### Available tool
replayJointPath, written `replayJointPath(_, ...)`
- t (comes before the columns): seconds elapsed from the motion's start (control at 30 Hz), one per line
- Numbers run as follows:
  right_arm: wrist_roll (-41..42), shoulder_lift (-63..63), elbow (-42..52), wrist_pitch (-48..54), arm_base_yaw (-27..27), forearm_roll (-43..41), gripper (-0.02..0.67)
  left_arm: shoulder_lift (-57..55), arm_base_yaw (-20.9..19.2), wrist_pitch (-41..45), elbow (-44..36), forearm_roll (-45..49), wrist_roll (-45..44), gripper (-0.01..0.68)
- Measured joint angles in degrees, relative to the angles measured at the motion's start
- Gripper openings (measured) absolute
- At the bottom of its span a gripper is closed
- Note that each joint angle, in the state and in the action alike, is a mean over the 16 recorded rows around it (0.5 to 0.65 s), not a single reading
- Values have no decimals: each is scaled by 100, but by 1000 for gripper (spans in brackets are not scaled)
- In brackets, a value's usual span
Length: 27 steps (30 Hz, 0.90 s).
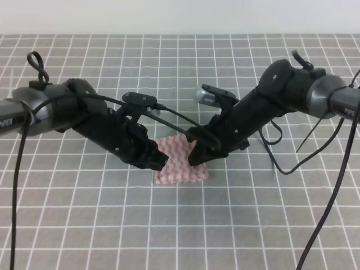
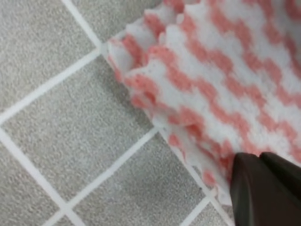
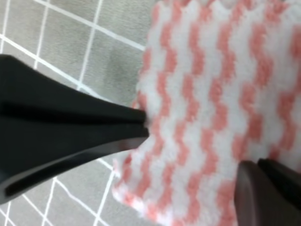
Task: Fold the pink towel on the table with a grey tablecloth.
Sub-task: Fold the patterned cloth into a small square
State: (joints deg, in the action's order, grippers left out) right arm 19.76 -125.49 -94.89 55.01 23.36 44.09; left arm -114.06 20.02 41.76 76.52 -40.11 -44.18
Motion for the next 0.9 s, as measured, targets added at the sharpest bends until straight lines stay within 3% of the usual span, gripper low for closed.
replayJointPath(0.9,-148,-288,-609,-635,-208,12,-15,-222,0,-499,758,-138,19,-1)
